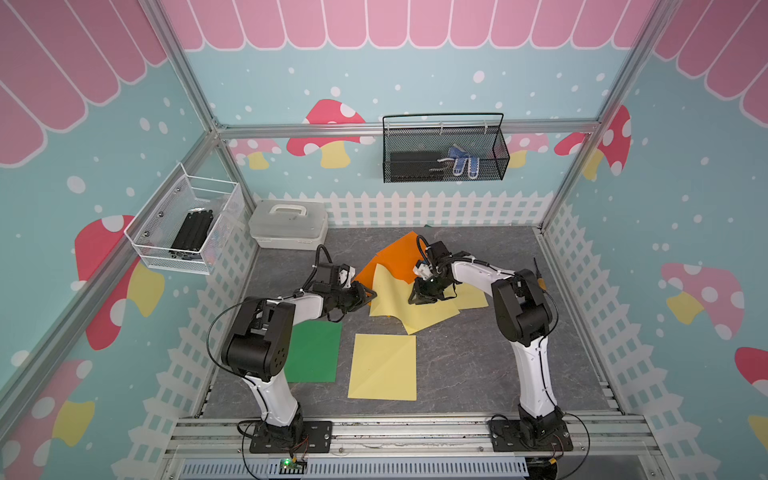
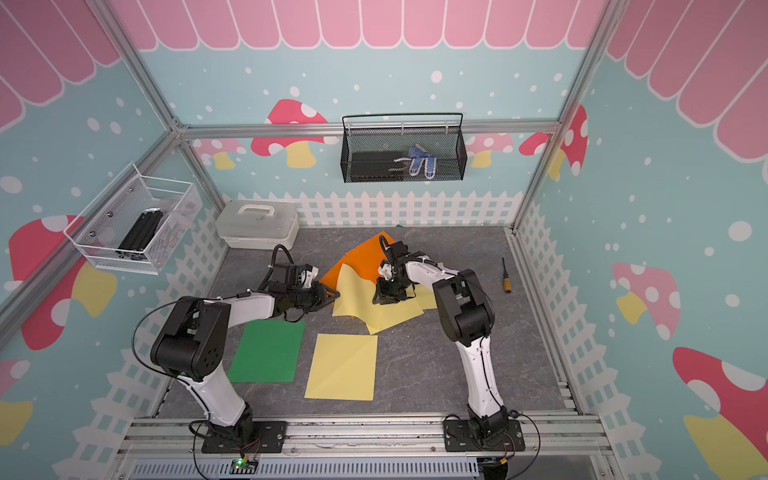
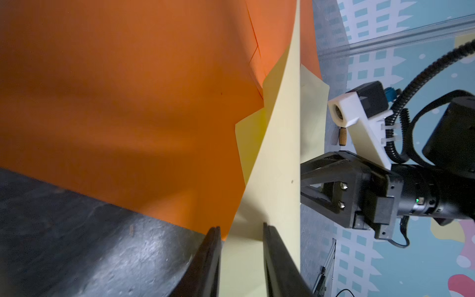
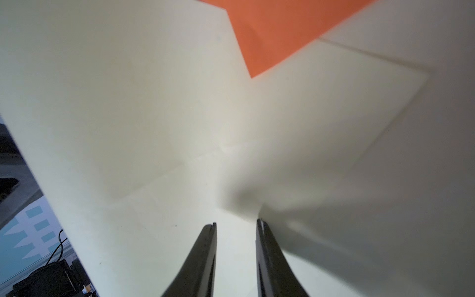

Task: Sort the scattered colored papers by color
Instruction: Pick up the colored paper from the center of the board.

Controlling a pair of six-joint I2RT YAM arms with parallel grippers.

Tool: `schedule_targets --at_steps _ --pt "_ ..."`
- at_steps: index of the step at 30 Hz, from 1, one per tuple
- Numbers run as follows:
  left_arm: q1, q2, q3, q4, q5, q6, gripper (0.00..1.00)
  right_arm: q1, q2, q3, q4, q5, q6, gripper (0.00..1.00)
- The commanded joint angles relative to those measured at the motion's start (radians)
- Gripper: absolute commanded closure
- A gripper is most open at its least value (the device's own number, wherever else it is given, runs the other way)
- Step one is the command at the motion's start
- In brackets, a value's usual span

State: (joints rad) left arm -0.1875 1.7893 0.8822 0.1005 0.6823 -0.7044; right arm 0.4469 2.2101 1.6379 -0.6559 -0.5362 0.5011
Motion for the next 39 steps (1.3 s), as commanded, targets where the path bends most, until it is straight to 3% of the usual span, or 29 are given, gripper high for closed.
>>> schedule_targets --at_steps 1,6,11,16,26,35,39 --pt "0.006 -0.002 -0.033 0.145 0.061 -0.056 0.69 0.01 0.045 -0.002 -0.032 0.018 -0.018 0.71" --pt "0.009 0.013 -0.052 0.311 0.128 -0.108 0.68 0.009 0.045 -0.001 -0.032 0.016 -0.019 0.71" --pt "0.008 0.015 -0.042 0.353 0.179 -0.101 0.67 0.009 0.047 0.002 -0.031 0.014 -0.019 0.71" --pt "0.008 -0.001 -0.017 0.207 0.14 -0.002 0.67 0.01 0.046 0.003 -0.031 0.01 -0.018 0.71" --pt "0.004 0.045 0.032 0.108 0.099 0.045 0.68 0.009 0.043 -0.004 -0.032 0.015 -0.019 0.71" --pt "-0.03 0.084 0.139 -0.08 0.029 0.153 0.83 0.01 0.045 -0.002 -0.036 0.015 -0.022 0.71" --pt "-0.049 0.106 0.183 -0.161 -0.007 0.192 0.94 0.01 0.043 -0.004 -0.037 0.016 -0.025 0.71"
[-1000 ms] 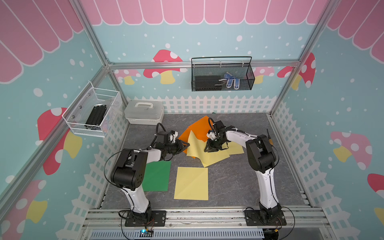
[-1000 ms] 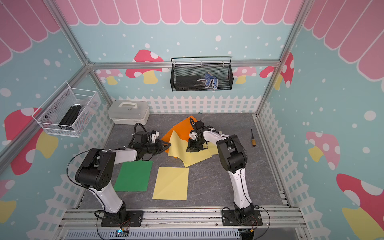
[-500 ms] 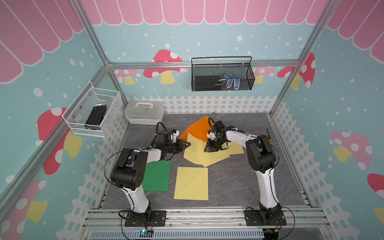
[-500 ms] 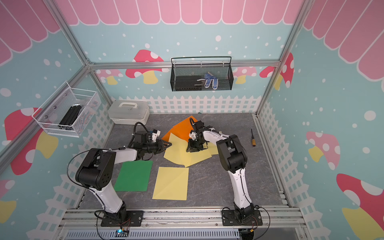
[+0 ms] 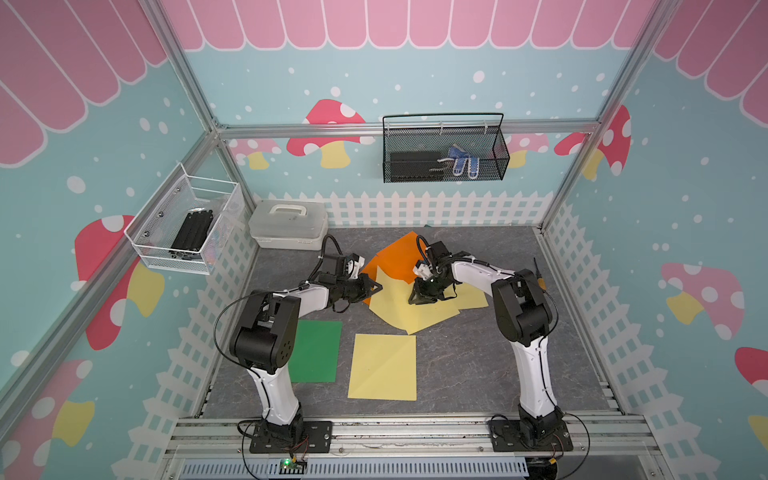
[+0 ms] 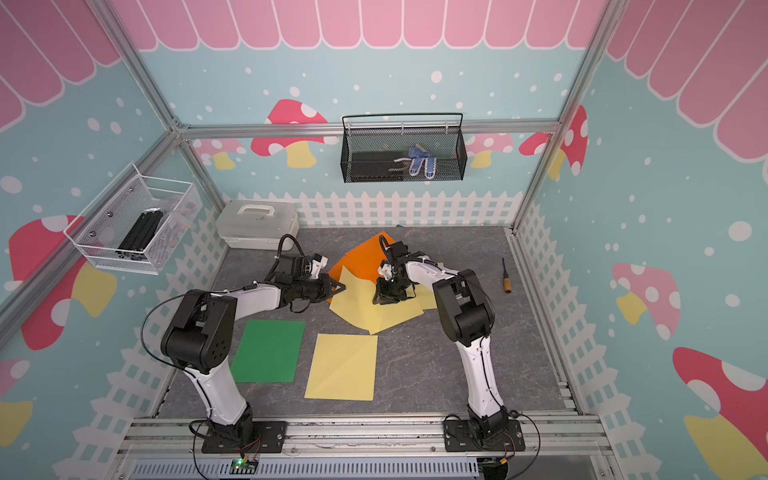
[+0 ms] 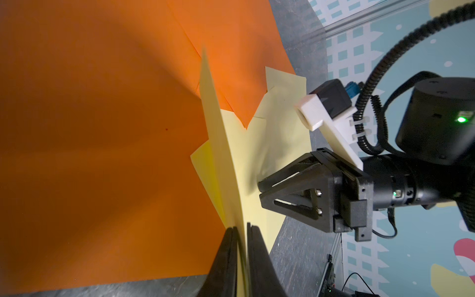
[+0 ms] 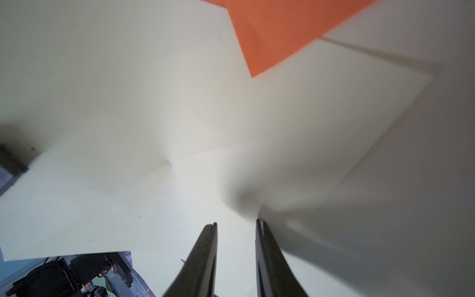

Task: Sort the scattered colored papers by color
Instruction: Pick up the colored paper from the center of the board.

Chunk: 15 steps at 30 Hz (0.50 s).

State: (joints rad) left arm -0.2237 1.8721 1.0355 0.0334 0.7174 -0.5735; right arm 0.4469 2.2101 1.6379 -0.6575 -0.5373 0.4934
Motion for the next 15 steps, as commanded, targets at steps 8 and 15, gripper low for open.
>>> schedule_targets --at_steps 8,15 --pt "-0.022 0.008 0.036 -0.159 -0.106 0.083 1.0 0.01 0.019 -0.005 -0.039 0.034 -0.02 0.7" --pt "-0.027 -0.086 0.012 -0.169 -0.144 0.064 1.0 0.018 -0.128 -0.029 -0.033 0.092 -0.01 0.63"
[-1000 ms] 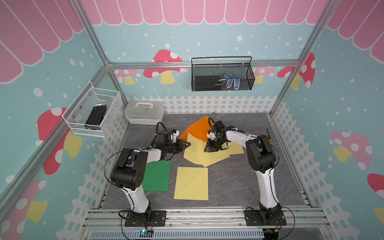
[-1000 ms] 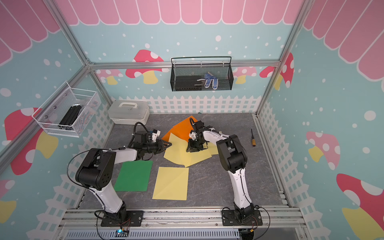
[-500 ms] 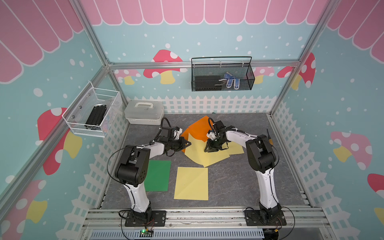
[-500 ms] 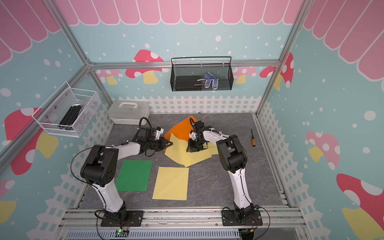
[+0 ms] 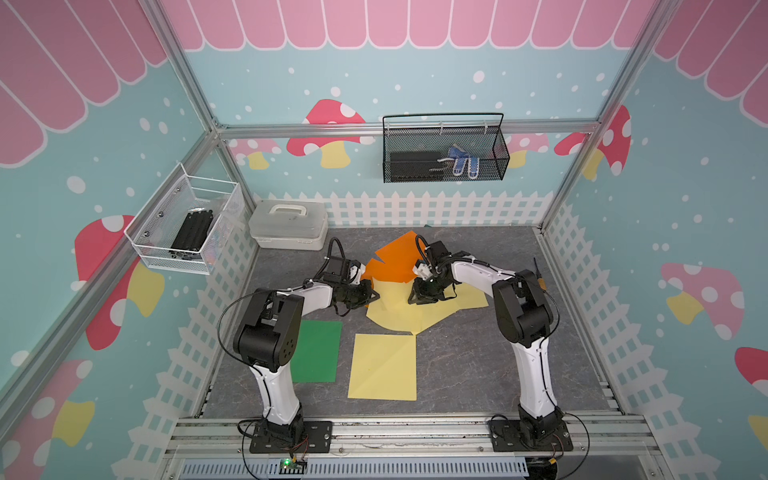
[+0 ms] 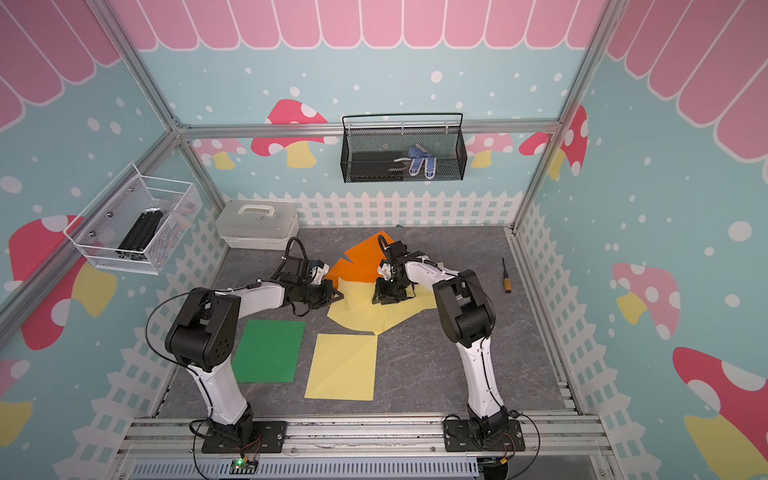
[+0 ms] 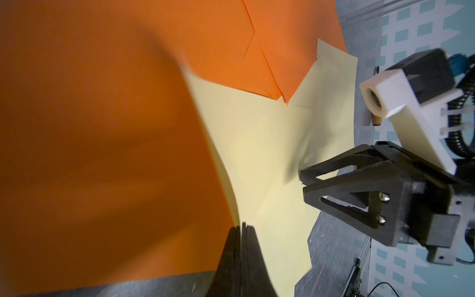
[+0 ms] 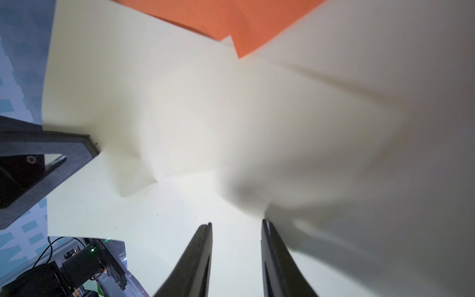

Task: Sort the scattered colored papers by color
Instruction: Pick up the colored paper from the center of the board.

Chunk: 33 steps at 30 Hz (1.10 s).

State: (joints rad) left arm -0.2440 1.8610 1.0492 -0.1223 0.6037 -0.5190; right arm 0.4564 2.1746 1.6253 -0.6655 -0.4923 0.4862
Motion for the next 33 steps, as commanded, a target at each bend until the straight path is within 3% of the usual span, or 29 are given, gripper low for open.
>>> schedule_targets --at_steps 1,13,22,27,33 --pt "-0.011 -0.099 -0.005 -0.013 -0.033 0.003 1.0 0.009 -0.121 -0.024 -0.021 0.054 0.001 0.63" --pt "-0.069 -0.344 -0.056 0.002 -0.08 -0.167 1.0 0.011 -0.377 -0.144 0.025 0.093 0.035 0.6" --pt "-0.147 -0.631 -0.25 0.062 -0.202 -0.432 1.0 0.011 -0.415 -0.236 0.076 0.093 0.046 0.6" --pt "-0.205 -0.775 -0.259 0.048 -0.253 -0.5 1.0 0.011 -0.441 -0.289 0.115 0.079 0.055 0.6" --pt "-0.247 -0.845 -0.254 0.036 -0.286 -0.56 1.0 0.011 -0.486 -0.335 0.125 0.086 0.058 0.6"
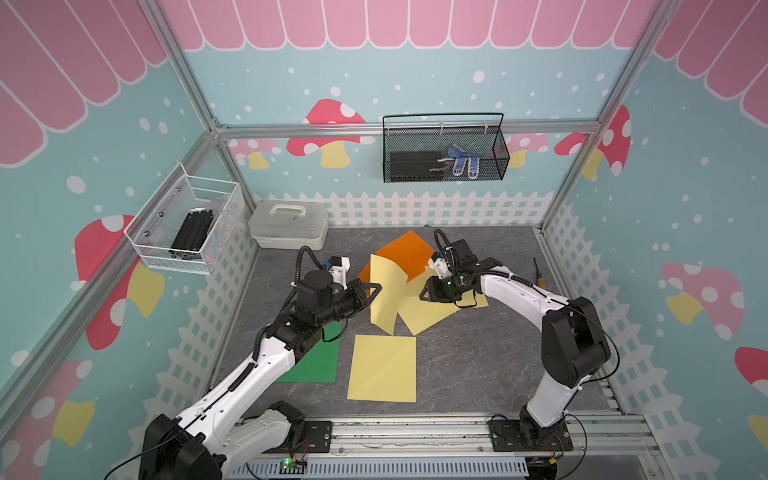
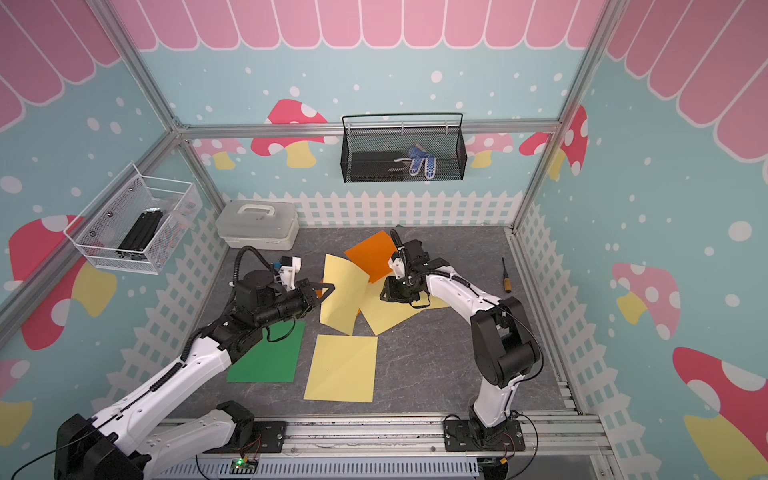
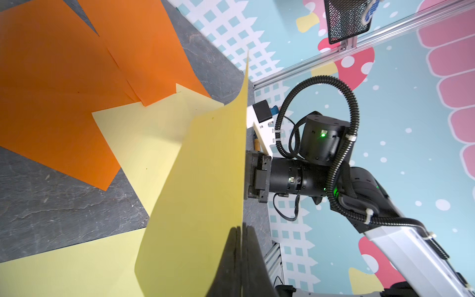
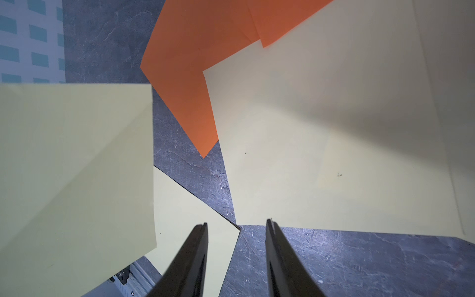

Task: Sort the scattered colored papers by color
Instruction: Pick up the colored paper from the center of the board, then place the colored paper.

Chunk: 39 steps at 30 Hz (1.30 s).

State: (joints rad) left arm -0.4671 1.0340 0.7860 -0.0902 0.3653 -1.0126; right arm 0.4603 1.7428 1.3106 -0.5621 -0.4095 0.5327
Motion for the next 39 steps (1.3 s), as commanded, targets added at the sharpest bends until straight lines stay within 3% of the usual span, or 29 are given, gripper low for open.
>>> schedule_targets --at_steps 1,10,16,22,33,39 --pt "-0.037 -0.025 0.006 0.001 -0.056 -0.076 1.0 0.008 -0.066 -0.027 0.021 0.009 0.012 0.6" --pt "-0.236 -0.099 -0.043 -0.122 -0.213 -0.153 1.0 0.006 -0.146 -0.069 0.02 0.075 0.024 0.59" --pt "-0.347 -0.246 -0.216 -0.143 -0.32 -0.279 1.0 0.006 -0.164 -0.098 0.024 0.095 0.024 0.59" --pt "-0.365 -0.383 -0.341 -0.167 -0.395 -0.351 1.0 0.006 -0.154 -0.111 0.038 0.084 0.034 0.59" --pt "-0.366 -0.379 -0.461 -0.158 -0.37 -0.393 1.0 0.006 -0.14 -0.113 0.036 0.087 0.028 0.59" --pt "-0.365 -0.426 -0.437 -0.174 -0.405 -0.371 1.0 0.006 -0.125 -0.109 0.041 0.075 0.029 0.59"
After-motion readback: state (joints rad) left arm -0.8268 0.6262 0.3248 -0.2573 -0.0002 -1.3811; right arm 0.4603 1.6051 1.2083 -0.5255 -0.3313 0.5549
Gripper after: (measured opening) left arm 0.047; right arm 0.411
